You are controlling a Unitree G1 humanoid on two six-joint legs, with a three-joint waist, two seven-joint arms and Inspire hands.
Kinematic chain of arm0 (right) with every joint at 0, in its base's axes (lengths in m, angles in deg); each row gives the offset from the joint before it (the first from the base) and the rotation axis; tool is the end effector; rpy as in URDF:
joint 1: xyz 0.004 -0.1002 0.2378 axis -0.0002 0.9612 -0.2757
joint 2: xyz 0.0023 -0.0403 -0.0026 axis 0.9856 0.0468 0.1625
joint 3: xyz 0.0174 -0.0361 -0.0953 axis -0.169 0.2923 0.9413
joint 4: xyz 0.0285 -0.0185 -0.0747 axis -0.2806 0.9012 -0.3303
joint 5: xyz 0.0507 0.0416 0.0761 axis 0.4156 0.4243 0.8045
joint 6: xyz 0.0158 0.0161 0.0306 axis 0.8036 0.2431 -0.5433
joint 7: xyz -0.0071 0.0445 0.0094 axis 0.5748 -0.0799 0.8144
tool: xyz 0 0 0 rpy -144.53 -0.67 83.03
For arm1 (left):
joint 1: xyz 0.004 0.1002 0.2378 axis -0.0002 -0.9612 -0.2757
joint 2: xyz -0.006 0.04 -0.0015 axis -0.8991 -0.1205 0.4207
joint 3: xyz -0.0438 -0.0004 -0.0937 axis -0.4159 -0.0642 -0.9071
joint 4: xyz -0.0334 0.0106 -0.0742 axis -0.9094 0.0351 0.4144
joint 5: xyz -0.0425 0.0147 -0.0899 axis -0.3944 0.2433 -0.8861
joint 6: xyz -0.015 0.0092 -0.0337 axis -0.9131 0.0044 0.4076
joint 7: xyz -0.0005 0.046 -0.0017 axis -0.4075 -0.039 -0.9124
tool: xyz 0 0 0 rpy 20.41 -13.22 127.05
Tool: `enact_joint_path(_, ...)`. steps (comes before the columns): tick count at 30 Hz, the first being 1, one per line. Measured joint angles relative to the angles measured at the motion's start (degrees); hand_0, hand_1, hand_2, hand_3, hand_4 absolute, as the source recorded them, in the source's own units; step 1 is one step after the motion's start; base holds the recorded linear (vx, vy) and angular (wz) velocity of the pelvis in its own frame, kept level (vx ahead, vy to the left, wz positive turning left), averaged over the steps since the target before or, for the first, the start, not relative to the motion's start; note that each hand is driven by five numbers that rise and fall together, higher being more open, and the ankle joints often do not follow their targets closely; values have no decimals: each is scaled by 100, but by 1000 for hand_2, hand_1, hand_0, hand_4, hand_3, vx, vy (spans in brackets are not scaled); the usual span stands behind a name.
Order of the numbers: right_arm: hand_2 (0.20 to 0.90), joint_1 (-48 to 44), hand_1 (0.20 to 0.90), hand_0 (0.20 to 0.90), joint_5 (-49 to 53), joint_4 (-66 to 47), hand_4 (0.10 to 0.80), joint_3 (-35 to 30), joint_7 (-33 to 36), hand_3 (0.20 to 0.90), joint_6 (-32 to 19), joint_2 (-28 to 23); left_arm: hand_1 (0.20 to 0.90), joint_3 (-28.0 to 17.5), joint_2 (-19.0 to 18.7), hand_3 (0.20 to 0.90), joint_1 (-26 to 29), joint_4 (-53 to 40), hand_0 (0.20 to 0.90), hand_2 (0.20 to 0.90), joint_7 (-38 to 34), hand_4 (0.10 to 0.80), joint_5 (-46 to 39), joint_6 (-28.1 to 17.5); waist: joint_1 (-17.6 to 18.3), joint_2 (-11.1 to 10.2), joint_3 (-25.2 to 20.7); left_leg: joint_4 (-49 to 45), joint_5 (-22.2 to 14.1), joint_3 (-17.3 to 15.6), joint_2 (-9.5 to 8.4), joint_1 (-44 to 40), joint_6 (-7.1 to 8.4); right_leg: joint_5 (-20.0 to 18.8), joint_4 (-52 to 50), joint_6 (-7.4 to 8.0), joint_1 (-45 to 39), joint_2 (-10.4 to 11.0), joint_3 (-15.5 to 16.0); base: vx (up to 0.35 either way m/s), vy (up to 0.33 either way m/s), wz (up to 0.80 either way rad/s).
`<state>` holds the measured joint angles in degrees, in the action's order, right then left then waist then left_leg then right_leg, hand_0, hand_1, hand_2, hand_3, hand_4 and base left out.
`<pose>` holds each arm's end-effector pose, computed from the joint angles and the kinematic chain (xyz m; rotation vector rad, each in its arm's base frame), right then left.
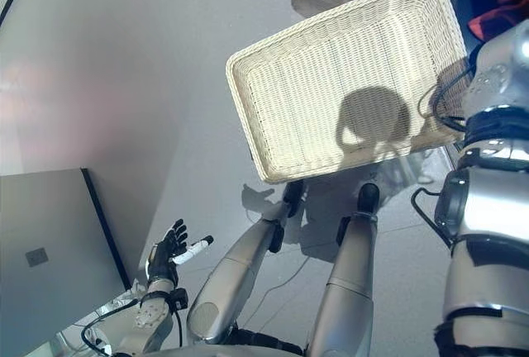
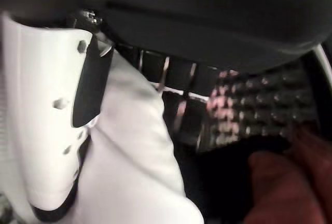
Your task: Pick up the clothes and place them into the washing machine
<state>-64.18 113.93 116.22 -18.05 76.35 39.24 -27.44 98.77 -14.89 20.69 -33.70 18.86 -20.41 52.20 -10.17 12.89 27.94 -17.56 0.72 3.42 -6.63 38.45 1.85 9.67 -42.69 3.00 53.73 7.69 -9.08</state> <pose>0.3256 -0.3068 0.3123 0.4499 -0.6545 -1.3100 0.1312 0.1745 -0.0701 0.0030 0.4463 0.3065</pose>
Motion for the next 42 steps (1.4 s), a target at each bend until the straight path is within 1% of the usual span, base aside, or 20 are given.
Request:
enact_joint_path(2,900,95,900,900,55,106,800,-56,-362,900,27,32,900,-21,2,900,15,2,900,900,51,800,-110,-22,-35,9,-6,91,21,-1,7,-152,-7,-2,37,2,-124,-6,-6,-8,53,-10)
enact_joint_path(5,900,208,900,900,238,239,800,-269,-648,900,12,420,900,-4,23,900,18,163,900,900,238,800,-335,-2,7,23,-15,343,119,-25,45,-485,0,-1,121,-1,-391,-19,2,0,34,-8)
enact_joint_path(7,900,511,900,900,319,267,800,-454,-832,900,-3,731,900,-7,31,900,23,179,900,900,322,800,-354,-4,36,45,-31,484,157,34,84,-795,31,25,182,-41,-674,11,113,14,52,-1)
enact_joint_path(10,900,625,900,900,487,418,800,-527,-1033,900,0,904,900,13,45,900,30,140,900,900,407,800,-352,-15,96,162,-114,666,267,139,84,-1016,46,68,191,-69,-889,51,271,8,16,18)
enact_joint_path(15,900,1357,900,900,518,426,800,-607,-1501,900,-123,1377,900,64,72,900,29,217,900,900,460,800,-347,10,234,419,-303,1001,488,313,195,-1390,140,171,231,-131,-1290,148,682,2,-23,27)
enact_joint_path(18,900,1990,900,900,699,444,800,-574,-1789,900,-116,1689,900,63,85,900,3,277,900,900,538,800,-346,29,326,582,-427,1113,526,345,352,-1526,165,265,228,-270,-1518,156,1003,-16,-45,40)
enact_joint_path(20,900,2427,900,900,769,490,800,-520,-2040,900,-53,1918,900,98,120,900,49,399,900,900,635,800,-324,116,424,695,-515,1274,268,174,523,-1502,222,250,287,-410,-1635,246,1287,-6,2,58)
enact_joint_path(21,900,2590,900,900,828,314,800,-468,-2067,900,-24,2021,900,42,154,900,56,490,900,900,647,800,-318,114,483,693,-514,1264,205,-58,621,-1510,221,204,331,-452,-1665,329,1420,36,50,61)
enact_joint_path(22,900,2879,900,900,834,51,800,-438,-2113,900,-2,2188,900,30,177,900,87,623,900,900,658,800,-318,144,552,687,-510,1271,190,-419,805,-1538,202,206,402,-501,-1756,349,1543,24,28,47)
enact_joint_path(23,900,3154,900,900,832,-22,800,-280,-2229,900,9,2324,900,37,210,900,110,794,900,900,669,800,-309,167,570,688,-510,1285,205,-591,908,-1695,194,195,490,-505,-1906,331,1658,81,32,34)
enact_joint_path(24,900,3305,900,900,832,-21,800,-265,-2316,900,22,2436,900,46,229,900,87,923,900,900,668,800,-310,169,575,676,-505,1305,258,-624,940,-1950,145,272,517,-521,-2023,288,1687,73,26,14)
enact_joint_path(26,900,3422,900,900,828,3,800,-141,-2417,900,22,2560,900,-12,285,900,93,1104,900,900,667,800,-307,171,553,671,-503,1365,612,-564,976,-2088,217,281,561,-445,-2160,252,1761,100,43,3)
enact_joint_path(27,900,3526,900,900,825,-32,800,-81,-2508,900,28,2558,900,-98,332,900,92,1114,900,900,667,800,-309,188,550,644,-504,1361,650,-529,985,-2113,276,264,616,-394,-2238,238,1787,105,46,16)
enact_joint_path(30,900,3807,900,900,809,-77,800,-48,-2877,900,28,2549,900,-230,344,900,125,1127,900,900,673,800,-297,259,473,517,-523,1376,653,-469,981,-2203,276,201,784,-311,-2473,256,1924,122,25,20)
enact_joint_path(31,900,3957,900,900,808,-78,800,-19,-2984,900,37,2557,900,-338,350,900,124,1130,900,900,684,800,-288,268,456,461,-540,1374,656,-450,984,-2270,261,180,866,-320,-2628,269,1990,132,11,28)
enact_joint_path(34,900,4420,900,900,690,-107,800,149,-3249,900,182,2675,900,-627,322,900,95,1191,900,900,674,800,-277,277,421,168,-711,1384,589,-317,1010,-2457,215,198,1113,-246,-3049,264,2217,105,12,26)
enact_joint_path(35,900,4634,900,900,657,-199,800,179,-3343,900,260,2819,900,-747,301,900,91,1302,900,900,670,800,-225,304,414,-38,-879,1409,569,-283,1028,-2509,200,174,1243,-212,-3161,245,2259,122,35,11)
enact_joint_path(36,900,4747,900,900,594,-240,800,178,-3373,900,266,2909,900,-837,303,900,75,1339,900,900,676,800,-203,342,351,-159,-986,1416,554,-276,1023,-2524,180,150,1329,-180,-3231,240,2298,115,39,10)
enact_joint_path(40,900,5007,900,900,579,-211,800,126,-3453,900,271,3030,900,-851,293,900,18,1505,900,900,728,800,-91,380,293,-444,-1285,1497,497,-208,991,-2690,89,42,1663,-60,-3561,274,2397,89,50,11)
enact_joint_path(42,900,4978,900,900,376,101,800,78,-3446,900,296,3001,900,-861,294,900,-70,1564,900,900,782,800,-23,390,282,-456,-1441,1559,474,-202,968,-2753,42,-37,1852,8,-3716,282,2446,102,42,8)
